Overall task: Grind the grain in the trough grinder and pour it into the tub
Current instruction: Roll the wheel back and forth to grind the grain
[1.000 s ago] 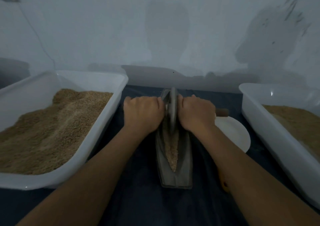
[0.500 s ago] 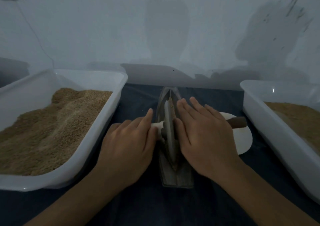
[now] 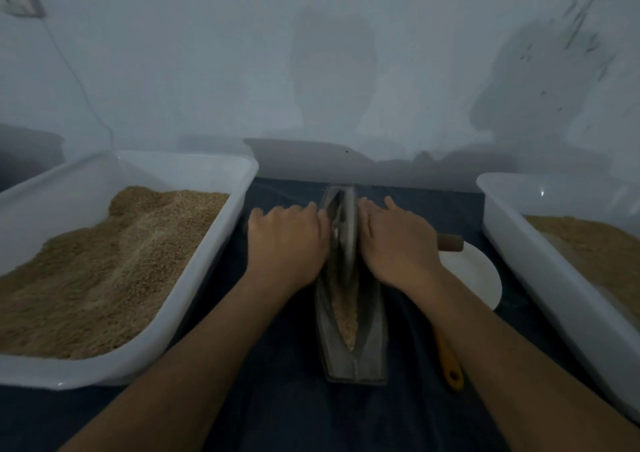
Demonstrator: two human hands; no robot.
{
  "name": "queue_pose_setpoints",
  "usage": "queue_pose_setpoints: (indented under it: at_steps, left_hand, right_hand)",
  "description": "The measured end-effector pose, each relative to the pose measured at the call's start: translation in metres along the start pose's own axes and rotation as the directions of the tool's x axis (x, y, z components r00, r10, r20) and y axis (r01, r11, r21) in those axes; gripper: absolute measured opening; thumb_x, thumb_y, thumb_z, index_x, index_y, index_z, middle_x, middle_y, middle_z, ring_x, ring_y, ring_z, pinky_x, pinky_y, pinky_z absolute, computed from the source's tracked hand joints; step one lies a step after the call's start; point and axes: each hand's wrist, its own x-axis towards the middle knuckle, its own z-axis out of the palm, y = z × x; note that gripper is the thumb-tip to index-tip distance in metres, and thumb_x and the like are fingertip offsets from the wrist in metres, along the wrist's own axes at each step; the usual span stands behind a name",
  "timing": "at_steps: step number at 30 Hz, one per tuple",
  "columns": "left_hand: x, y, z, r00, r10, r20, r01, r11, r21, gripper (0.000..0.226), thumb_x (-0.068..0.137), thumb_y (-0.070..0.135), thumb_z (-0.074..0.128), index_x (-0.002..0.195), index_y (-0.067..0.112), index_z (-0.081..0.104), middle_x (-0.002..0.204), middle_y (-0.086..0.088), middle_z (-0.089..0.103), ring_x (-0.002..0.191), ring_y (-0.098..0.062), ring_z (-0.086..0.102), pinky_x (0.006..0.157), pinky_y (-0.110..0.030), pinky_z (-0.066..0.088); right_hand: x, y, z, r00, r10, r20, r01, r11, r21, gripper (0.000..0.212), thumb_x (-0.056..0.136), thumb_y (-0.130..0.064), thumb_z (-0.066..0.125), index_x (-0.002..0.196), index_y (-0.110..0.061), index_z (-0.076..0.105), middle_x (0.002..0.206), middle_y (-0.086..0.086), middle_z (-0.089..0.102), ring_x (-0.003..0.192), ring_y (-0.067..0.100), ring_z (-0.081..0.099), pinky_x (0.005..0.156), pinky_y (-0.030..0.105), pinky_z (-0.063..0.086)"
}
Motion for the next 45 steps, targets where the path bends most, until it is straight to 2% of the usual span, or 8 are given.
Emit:
queue_pose_setpoints:
  at_steps: [3,7,13,18,22,29,37,45]
  left_hand:
    - [-0.045,-0.007,-0.009,1.0,-0.017,-0.018,0.014,0.983,-0.184,0.057,0.107,0.044,0.016,0.143,0.022,0.055,0.117,0.006,0.071,0.096,-0.02,0.067,0.085,-0.043,0.047]
    - [-0.075,-0.013,-0.018,0.999,0.032,-0.001,-0.031,0.961,-0.276,0.06,0.108,0.048,0.017,0.154,0.02,0.043,0.131,0.009,0.066,0.11,-0.016,0.065,0.089,-0.042,0.048]
    - [-0.016,-0.003,-0.005,0.999,0.046,-0.013,-0.046,0.999,-0.03,0.049,0.106,0.04,0.018,0.113,0.027,0.065,0.099,0.003,0.072,0.081,-0.023,0.064,0.079,-0.04,0.044]
    - [0.039,0.003,0.011,0.998,0.009,0.062,-0.014,0.997,0.076,0.039,0.103,0.034,0.026,0.073,0.024,0.048,0.072,0.005,0.054,0.058,-0.021,0.041,0.07,-0.039,0.03]
    - [0.006,0.003,0.002,1.0,0.015,-0.023,-0.014,1.0,0.025,0.047,0.101,0.038,0.012,0.078,0.027,0.051,0.067,0.008,0.043,0.057,-0.018,0.039,0.068,-0.036,0.031]
    - [-0.057,-0.007,-0.013,0.991,0.061,-0.119,-0.079,0.985,-0.153,0.051,0.108,0.044,0.024,0.136,0.022,0.061,0.109,0.006,0.073,0.087,-0.02,0.066,0.08,-0.041,0.046]
    - [0.02,0.003,0.006,1.0,0.021,0.015,-0.022,0.998,0.067,0.038,0.103,0.036,0.022,0.078,0.027,0.049,0.077,0.008,0.05,0.069,-0.021,0.048,0.076,-0.038,0.037]
    - [-0.002,0.002,0.002,1.0,-0.017,0.004,0.017,0.998,-0.058,0.049,0.105,0.044,0.018,0.099,0.028,0.064,0.088,0.007,0.066,0.073,-0.018,0.057,0.079,-0.039,0.043]
  right_hand:
    - [-0.044,-0.006,-0.005,0.985,-0.129,-0.116,0.129,0.992,-0.003,0.065,0.107,-0.052,0.002,0.161,-0.025,0.026,0.166,-0.007,0.028,0.156,0.015,0.017,0.125,0.042,0.021]
    - [-0.073,-0.015,-0.005,0.955,-0.172,-0.243,0.167,0.985,-0.041,0.07,0.107,-0.053,0.001,0.159,-0.02,0.034,0.164,-0.004,0.034,0.154,0.015,0.022,0.123,0.046,0.025]
    - [-0.005,-0.001,0.002,0.997,-0.048,-0.06,0.051,0.998,0.043,0.06,0.107,-0.046,0.009,0.152,-0.027,0.043,0.158,-0.005,0.044,0.154,0.021,0.024,0.121,0.047,0.026]
    - [0.032,0.004,0.011,0.993,0.119,-0.017,-0.118,0.991,0.064,0.046,0.108,-0.037,0.02,0.132,-0.025,0.059,0.134,0.003,0.066,0.149,0.029,0.035,0.102,0.049,0.041]
    - [0.011,0.001,0.008,0.998,0.004,-0.058,-0.005,1.0,-0.022,0.057,0.105,-0.043,0.017,0.154,-0.023,0.04,0.156,-0.002,0.048,0.153,0.026,0.027,0.118,0.049,0.028]
    - [-0.056,-0.003,0.006,0.96,-0.115,-0.253,0.133,0.99,0.055,0.063,0.106,-0.051,0.008,0.153,-0.029,0.045,0.157,-0.012,0.044,0.152,0.015,0.028,0.123,0.043,0.025]
    - [0.017,0.003,0.012,0.993,0.042,-0.11,-0.031,0.995,0.095,0.055,0.108,-0.041,0.016,0.139,-0.021,0.057,0.146,0.001,0.059,0.15,0.026,0.034,0.112,0.05,0.036]
    - [-0.002,0.001,0.01,0.992,-0.027,-0.126,0.033,0.998,0.047,0.061,0.109,-0.046,0.01,0.152,-0.021,0.045,0.155,-0.003,0.048,0.153,0.023,0.028,0.119,0.046,0.029]
